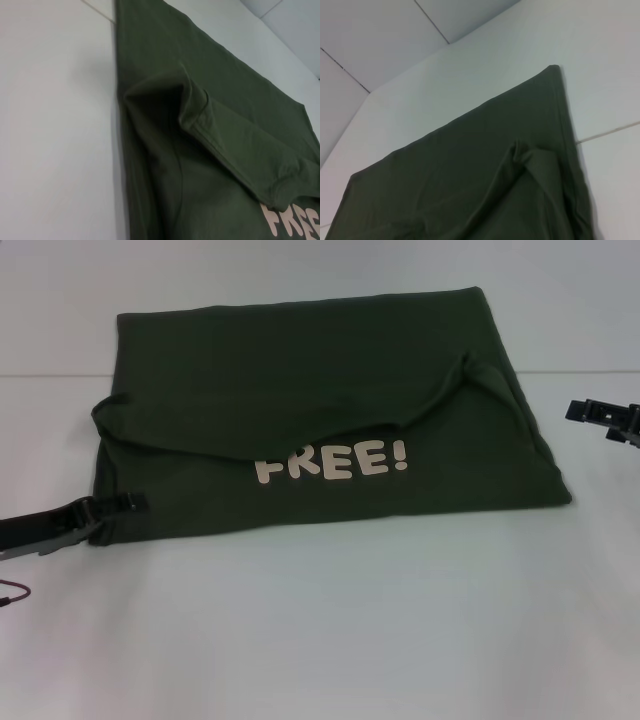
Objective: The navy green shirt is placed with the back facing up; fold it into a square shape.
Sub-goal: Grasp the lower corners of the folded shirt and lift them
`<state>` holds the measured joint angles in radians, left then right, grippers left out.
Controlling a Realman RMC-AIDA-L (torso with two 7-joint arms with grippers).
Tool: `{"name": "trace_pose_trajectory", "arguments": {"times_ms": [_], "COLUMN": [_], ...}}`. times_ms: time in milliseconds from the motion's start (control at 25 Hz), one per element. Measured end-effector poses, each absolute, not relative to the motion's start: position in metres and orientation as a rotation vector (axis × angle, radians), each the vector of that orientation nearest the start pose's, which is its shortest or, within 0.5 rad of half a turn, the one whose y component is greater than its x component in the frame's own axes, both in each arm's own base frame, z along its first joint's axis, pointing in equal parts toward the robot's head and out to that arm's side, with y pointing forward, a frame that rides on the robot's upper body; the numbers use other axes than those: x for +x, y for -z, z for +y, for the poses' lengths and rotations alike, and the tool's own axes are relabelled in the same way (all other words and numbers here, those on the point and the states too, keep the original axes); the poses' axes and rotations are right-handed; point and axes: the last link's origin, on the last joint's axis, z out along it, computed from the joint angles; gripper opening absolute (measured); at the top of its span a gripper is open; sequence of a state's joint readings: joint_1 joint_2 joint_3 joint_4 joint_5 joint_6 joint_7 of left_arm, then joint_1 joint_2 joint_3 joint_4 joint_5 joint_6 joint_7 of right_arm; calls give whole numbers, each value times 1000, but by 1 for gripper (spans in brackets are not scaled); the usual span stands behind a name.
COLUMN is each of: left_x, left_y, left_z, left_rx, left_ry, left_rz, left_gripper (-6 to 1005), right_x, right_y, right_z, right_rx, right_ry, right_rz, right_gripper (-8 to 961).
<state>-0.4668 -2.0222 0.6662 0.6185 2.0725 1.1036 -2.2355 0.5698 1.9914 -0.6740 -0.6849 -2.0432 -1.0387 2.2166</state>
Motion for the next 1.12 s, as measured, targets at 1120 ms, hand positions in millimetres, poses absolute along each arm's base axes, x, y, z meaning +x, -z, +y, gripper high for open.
{"name": "trace_pose_trajectory", "arguments": {"times_ms": [1120], "left_x": [-348], "left_y": [-27], "left_z": [359], "left_rx": [-1831], "left_ry": [601], "left_rz": [-1723], "left_gripper": [904], "right_x": [312], "right_y": [-65], "right_z": [402], "right_rx": [-1899], "right_ry": [-677], "right_rz": [1520], "right_gripper": [924]}}
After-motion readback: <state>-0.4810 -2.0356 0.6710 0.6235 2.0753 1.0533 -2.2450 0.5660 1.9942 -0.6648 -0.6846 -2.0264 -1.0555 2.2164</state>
